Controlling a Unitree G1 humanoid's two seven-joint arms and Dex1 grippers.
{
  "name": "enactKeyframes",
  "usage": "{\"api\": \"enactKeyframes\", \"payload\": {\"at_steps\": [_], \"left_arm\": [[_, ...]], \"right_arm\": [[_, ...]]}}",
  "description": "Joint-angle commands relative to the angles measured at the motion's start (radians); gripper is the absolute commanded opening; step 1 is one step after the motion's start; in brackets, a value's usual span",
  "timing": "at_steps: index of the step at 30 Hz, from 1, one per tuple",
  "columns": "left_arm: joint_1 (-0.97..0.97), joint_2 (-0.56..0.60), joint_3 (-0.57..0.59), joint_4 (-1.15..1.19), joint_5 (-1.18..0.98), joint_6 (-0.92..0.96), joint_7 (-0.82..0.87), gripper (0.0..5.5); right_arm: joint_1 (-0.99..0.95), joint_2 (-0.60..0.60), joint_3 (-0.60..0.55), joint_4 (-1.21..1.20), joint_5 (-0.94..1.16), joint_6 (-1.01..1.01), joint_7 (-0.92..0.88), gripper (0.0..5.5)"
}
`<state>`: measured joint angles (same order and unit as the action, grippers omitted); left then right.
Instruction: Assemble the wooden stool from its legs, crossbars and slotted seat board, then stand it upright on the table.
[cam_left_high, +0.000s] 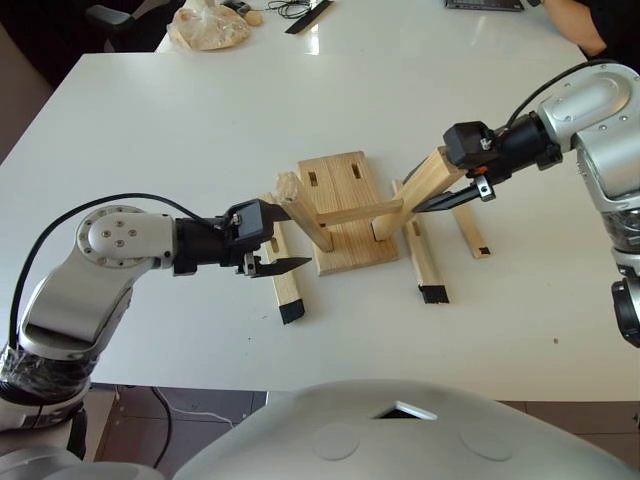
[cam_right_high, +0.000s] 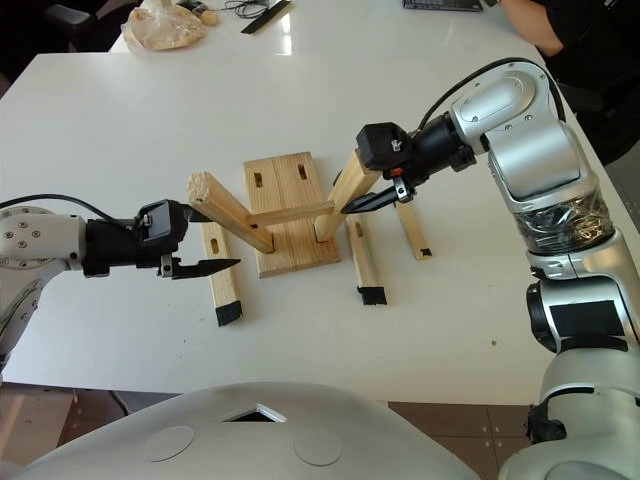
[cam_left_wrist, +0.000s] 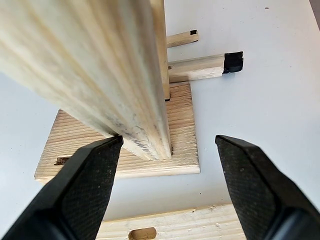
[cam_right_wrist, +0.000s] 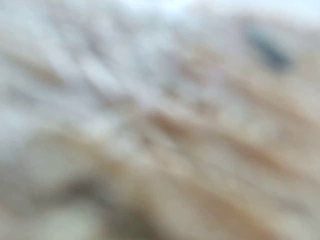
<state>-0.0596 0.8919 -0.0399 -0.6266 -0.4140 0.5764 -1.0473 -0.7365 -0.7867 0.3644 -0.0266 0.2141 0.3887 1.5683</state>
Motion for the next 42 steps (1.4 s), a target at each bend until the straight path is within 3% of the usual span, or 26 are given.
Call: {"api": "enactKeyframes", "payload": {"at_steps": [1, 5, 6, 9, 13, 21, 27, 34, 38, 42], "left_arm": [[-0.036, -0.059, -0.019, 0.028, -0.038, -0.053, -0.004, 3.43], [0.02, -0.008, 0.025, 0.165, 0.075, -0.171, -0.002, 4.0], [0.028, -0.003, 0.032, 0.187, 0.089, -0.195, 0.001, 4.23], [0.036, -0.001, 0.046, 0.213, 0.095, -0.233, -0.001, 4.69], [0.031, 0.009, 0.053, 0.26, 0.123, -0.277, 0.003, 5.39], [0.16, 0.047, 0.085, 0.362, 0.168, -0.399, -0.032, 5.39], [0.253, -0.035, 0.146, 0.162, -0.052, -0.233, 0.02, 5.39], [0.301, -0.132, -0.015, 0.18, 0.084, -0.249, 0.15, 5.39], [0.328, -0.121, -0.029, 0.275, 0.157, -0.326, 0.144, 5.39], [0.335, -0.11, -0.041, 0.359, 0.205, -0.392, 0.128, 5.39]], "right_arm": [[0.084, 0.144, 0.1, -0.073, 0.056, 0.016, -0.009, 2.0], [0.064, 0.136, 0.019, -0.052, 0.069, -0.007, -0.05, 2.0], [0.052, 0.136, 0.006, -0.038, 0.066, -0.016, -0.059, 2.37], [0.022, 0.139, -0.021, 0.005, 0.056, -0.043, -0.074, 2.79], [0.0, 0.124, -0.04, 0.048, 0.045, -0.075, -0.083, 2.82], [0.077, -0.029, -0.164, 0.027, 0.095, -0.069, -0.037, 2.82], [0.168, -0.096, -0.267, 0.049, 0.122, -0.066, -0.071, 2.82], [0.292, 0.046, -0.181, 0.126, 0.02, -0.136, -0.26, 2.82], [0.35, 0.135, -0.134, 0.167, -0.025, -0.167, -0.345, 2.82], [0.365, 0.151, -0.112, 0.22, -0.055, -0.195, -0.354, 2.82]]}}
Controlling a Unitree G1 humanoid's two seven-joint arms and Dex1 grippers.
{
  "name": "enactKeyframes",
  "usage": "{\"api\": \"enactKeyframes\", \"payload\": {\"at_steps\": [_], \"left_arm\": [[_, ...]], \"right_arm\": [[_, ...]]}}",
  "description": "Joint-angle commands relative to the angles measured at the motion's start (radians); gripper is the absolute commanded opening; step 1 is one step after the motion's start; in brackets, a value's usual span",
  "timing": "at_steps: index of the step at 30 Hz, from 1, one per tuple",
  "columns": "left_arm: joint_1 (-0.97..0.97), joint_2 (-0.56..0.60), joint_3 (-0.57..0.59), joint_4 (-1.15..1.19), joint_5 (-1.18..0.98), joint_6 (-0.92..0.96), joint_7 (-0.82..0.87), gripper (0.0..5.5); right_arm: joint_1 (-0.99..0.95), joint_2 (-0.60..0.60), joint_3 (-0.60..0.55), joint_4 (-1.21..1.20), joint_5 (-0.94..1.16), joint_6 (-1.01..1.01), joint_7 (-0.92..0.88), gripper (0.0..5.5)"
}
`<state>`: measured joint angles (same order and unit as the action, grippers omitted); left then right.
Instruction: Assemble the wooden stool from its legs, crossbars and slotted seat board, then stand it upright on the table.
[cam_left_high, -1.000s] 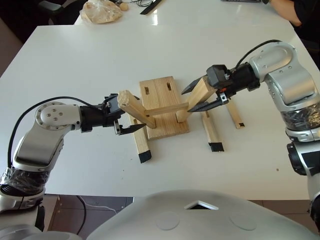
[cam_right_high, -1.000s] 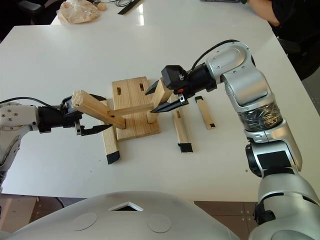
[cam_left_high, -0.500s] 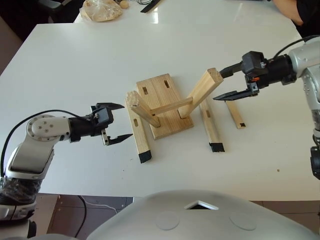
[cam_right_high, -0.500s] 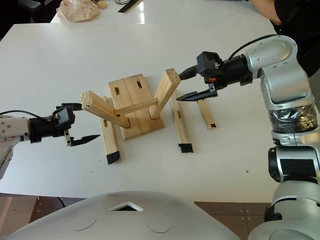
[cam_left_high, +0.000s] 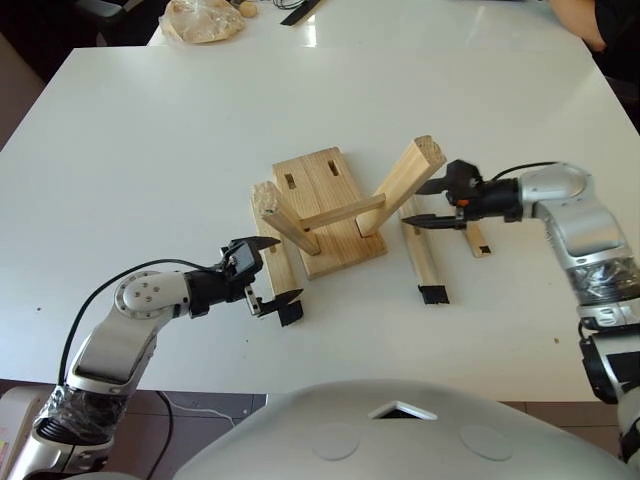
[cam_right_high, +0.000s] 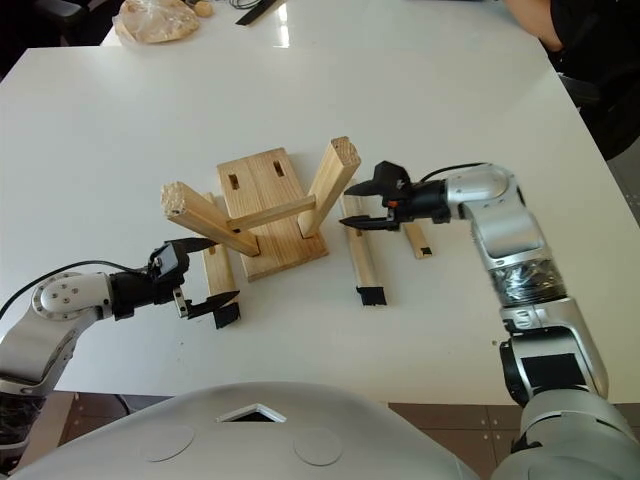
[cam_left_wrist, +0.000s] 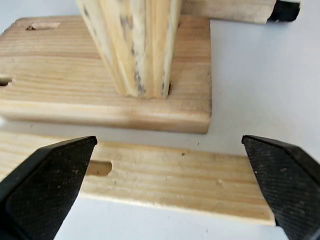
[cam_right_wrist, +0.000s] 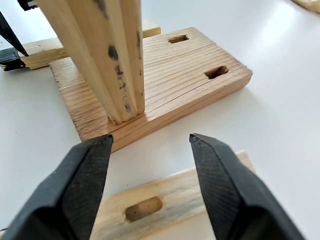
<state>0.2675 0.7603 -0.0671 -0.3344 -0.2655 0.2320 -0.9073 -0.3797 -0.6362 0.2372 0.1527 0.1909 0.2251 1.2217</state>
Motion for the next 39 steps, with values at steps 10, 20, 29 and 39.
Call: {"api": "enactKeyframes", "payload": {"at_steps": [10, 20, 29, 39], "left_arm": [[-0.008, 0.05, -0.037, 0.327, 0.142, -0.201, 0.004, 5.39], [-0.024, 0.105, 0.023, 0.478, 0.125, -0.258, -0.002, 5.39], [-0.075, 0.101, 0.116, 0.312, -0.117, -0.111, -0.056, 5.39], [-0.337, 0.102, 0.204, 0.036, -0.392, 0.223, -0.021, 5.39]], "right_arm": [[-0.033, -0.043, 0.094, 0.379, -0.241, -0.277, -0.061, 2.82], [0.033, -0.175, 0.03, 0.453, -0.229, -0.382, -0.066, 2.82], [0.061, -0.203, -0.064, 0.321, -0.142, -0.318, -0.041, 2.82], [0.146, -0.198, -0.136, -0.097, 0.006, -0.106, -0.036, 2.82]]}}
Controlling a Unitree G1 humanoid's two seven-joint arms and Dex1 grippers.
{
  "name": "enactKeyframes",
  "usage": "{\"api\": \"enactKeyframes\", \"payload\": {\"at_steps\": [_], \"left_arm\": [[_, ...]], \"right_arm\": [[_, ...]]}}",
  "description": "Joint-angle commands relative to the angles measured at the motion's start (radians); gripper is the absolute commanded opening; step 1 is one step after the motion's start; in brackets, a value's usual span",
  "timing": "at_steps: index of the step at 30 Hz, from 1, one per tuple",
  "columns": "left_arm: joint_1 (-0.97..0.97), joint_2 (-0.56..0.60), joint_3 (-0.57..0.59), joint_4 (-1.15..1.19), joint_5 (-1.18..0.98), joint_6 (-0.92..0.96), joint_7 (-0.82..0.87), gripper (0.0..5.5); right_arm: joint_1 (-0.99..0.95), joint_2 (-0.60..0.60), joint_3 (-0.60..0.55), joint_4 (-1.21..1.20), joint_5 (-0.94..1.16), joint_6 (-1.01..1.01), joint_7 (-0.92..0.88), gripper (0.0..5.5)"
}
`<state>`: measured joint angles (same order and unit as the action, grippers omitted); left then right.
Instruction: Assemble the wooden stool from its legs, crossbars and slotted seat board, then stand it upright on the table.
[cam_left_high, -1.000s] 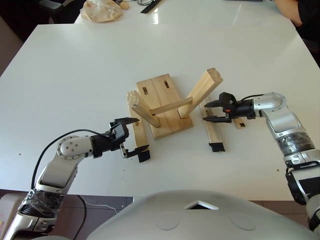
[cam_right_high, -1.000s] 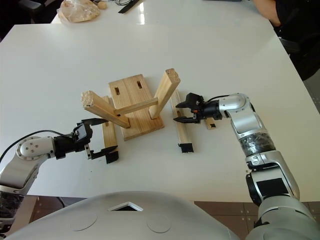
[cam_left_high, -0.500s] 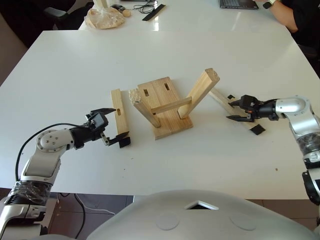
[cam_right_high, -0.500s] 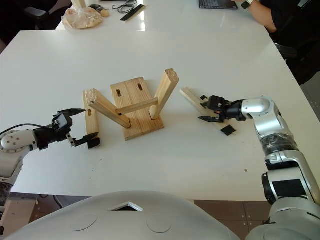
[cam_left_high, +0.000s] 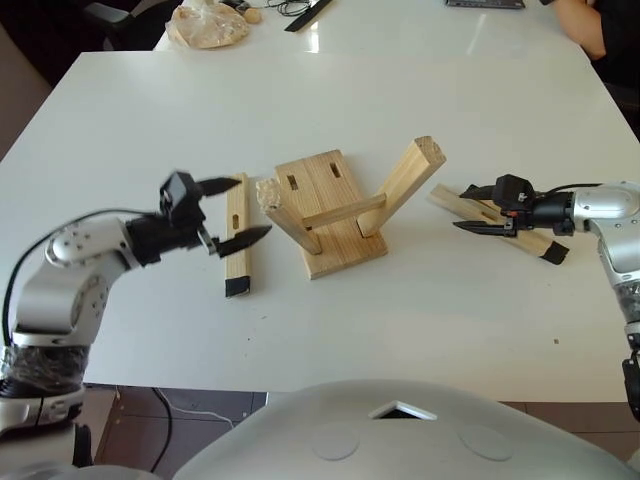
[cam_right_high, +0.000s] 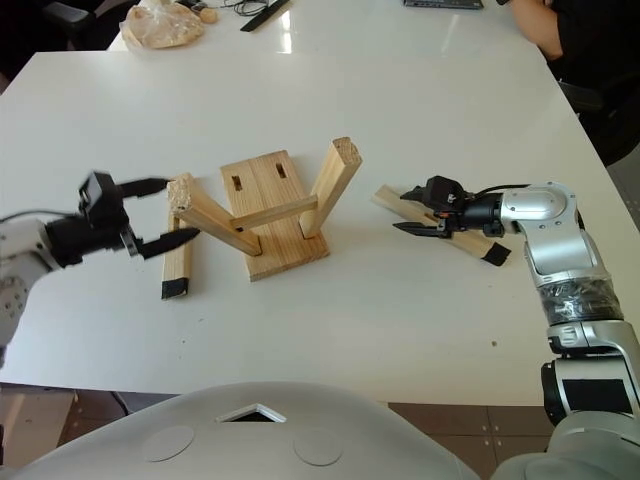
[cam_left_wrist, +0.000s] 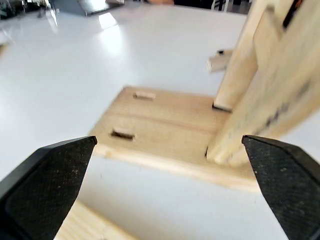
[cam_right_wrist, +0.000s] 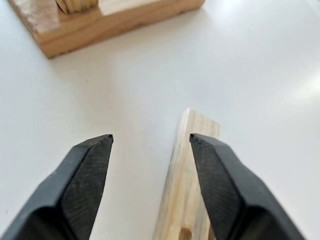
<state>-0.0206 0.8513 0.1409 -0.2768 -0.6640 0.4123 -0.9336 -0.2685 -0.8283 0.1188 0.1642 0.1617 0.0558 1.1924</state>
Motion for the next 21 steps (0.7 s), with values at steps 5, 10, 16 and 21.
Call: {"api": "enactKeyframes", "payload": {"at_steps": [5, 10, 16, 21], "left_arm": [[-0.117, -0.043, -0.152, 0.043, 0.171, -0.014, 0.011, 5.39], [-0.138, -0.181, -0.343, -0.06, 0.224, 0.012, 0.029, 5.39], [-0.192, -0.337, -0.476, -0.033, 0.306, 0.029, 0.104, 5.39], [-0.191, -0.362, -0.531, 0.007, 0.398, -0.008, 0.121, 5.39]], "right_arm": [[0.113, -0.02, 0.023, -0.217, 0.037, 0.089, 0.029, 2.82], [0.108, 0.003, 0.086, -0.197, -0.005, 0.085, 0.038, 2.82], [0.129, 0.023, 0.125, -0.183, -0.035, 0.078, 0.02, 2.82], [0.131, 0.022, 0.107, -0.155, -0.047, 0.076, -0.004, 2.82]]}}
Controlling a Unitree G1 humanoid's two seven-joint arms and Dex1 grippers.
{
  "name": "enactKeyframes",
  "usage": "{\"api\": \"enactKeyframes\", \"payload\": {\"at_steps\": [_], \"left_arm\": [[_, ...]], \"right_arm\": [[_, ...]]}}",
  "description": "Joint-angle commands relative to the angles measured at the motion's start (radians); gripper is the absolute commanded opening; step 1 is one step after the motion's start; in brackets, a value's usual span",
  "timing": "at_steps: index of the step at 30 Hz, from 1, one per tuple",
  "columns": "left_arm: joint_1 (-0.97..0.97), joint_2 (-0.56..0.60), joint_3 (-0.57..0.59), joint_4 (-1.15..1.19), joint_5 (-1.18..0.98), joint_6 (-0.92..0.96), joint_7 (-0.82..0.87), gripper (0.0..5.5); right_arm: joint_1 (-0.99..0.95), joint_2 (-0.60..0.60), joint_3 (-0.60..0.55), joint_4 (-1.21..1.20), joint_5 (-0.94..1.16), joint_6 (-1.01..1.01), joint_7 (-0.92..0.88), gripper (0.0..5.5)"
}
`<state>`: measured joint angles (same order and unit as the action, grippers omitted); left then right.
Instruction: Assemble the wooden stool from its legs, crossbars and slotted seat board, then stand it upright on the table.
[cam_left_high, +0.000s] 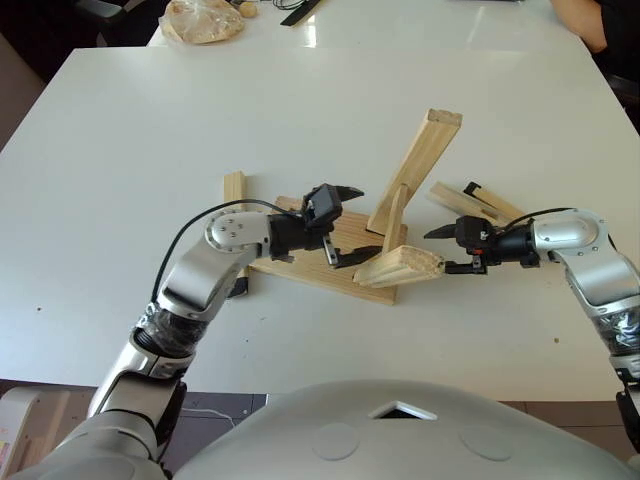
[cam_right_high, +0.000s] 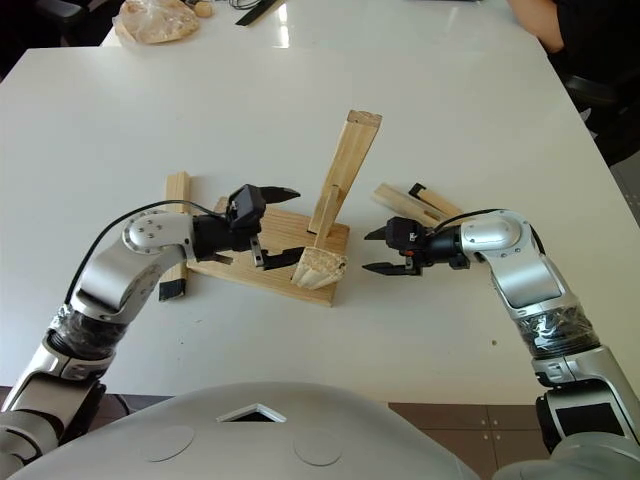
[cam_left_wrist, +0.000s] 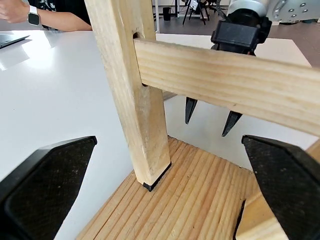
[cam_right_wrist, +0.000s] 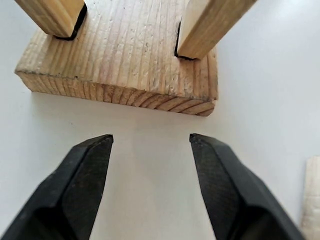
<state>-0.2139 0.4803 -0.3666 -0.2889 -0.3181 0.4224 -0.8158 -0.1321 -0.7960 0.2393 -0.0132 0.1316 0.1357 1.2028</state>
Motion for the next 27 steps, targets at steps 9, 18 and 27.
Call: {"api": "enactKeyframes", "payload": {"at_steps": [9, 18, 27], "left_arm": [[0.055, 0.322, 0.182, 0.056, 0.001, -0.105, -0.271, 5.39], [-0.242, 0.216, 0.15, 0.463, 0.196, -0.302, -0.199, 5.39], [-0.398, 0.077, 0.016, 0.888, 0.465, -0.734, -0.075, 5.39]], "right_arm": [[0.105, -0.112, -0.069, -0.088, 0.043, 0.014, 0.069, 2.82], [0.21, -0.145, -0.053, -0.277, 0.124, 0.071, 0.128, 2.82], [0.233, -0.153, 0.008, -0.371, 0.173, 0.137, 0.183, 2.82]]}}
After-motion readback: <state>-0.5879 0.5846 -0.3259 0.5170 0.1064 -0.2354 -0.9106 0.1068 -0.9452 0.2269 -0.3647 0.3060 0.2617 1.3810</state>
